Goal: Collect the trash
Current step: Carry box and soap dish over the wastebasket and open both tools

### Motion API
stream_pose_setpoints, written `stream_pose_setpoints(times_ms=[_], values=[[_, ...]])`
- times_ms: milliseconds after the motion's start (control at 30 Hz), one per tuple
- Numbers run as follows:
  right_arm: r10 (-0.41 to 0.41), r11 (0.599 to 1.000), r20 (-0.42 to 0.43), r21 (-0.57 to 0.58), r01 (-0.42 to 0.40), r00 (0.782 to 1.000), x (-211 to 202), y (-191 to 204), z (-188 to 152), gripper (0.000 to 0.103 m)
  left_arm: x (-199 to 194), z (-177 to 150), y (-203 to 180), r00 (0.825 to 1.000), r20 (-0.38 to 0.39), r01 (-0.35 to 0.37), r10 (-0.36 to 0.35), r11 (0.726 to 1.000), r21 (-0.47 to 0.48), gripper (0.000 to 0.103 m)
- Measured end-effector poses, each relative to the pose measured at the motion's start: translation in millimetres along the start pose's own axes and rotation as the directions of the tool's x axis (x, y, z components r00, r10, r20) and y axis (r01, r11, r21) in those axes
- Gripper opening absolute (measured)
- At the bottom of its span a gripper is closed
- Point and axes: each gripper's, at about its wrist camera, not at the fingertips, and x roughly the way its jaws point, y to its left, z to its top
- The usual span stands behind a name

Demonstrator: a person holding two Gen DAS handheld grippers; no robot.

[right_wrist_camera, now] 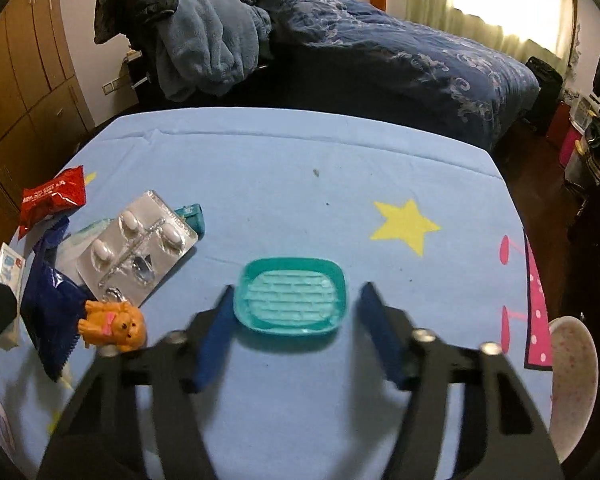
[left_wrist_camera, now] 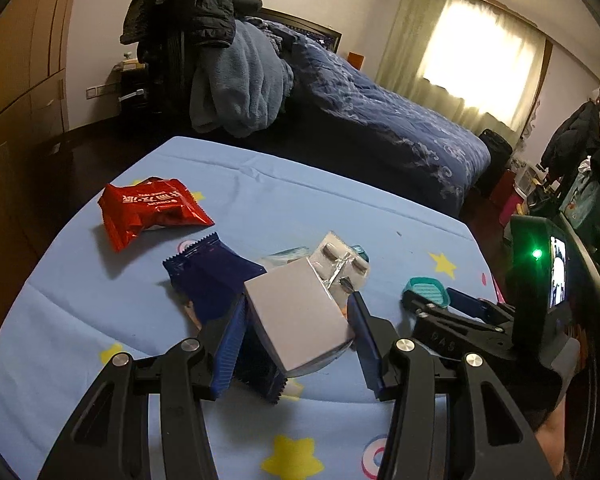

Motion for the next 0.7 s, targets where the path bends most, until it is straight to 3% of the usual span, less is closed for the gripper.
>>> stream_pose_setpoints(times_ms=[333, 700], values=[[0.002, 0.999, 0.003, 0.054, -0.002, 1.000, -23.2, -26.6, -21.4, 0.055, -4.2, -3.8, -14.7, 1.000, 0.000, -0.002, 0.002, 0.999, 0.036, 0.051], [0.024, 0.989, 0.035, 0.144, -0.029, 0.999, -67.8, -74.3, -60.6, 0.055, -3.2, -13.0, -57.3, 1.000, -0.011, 0.021, -0.020, 0.994, 0.107, 0.052]])
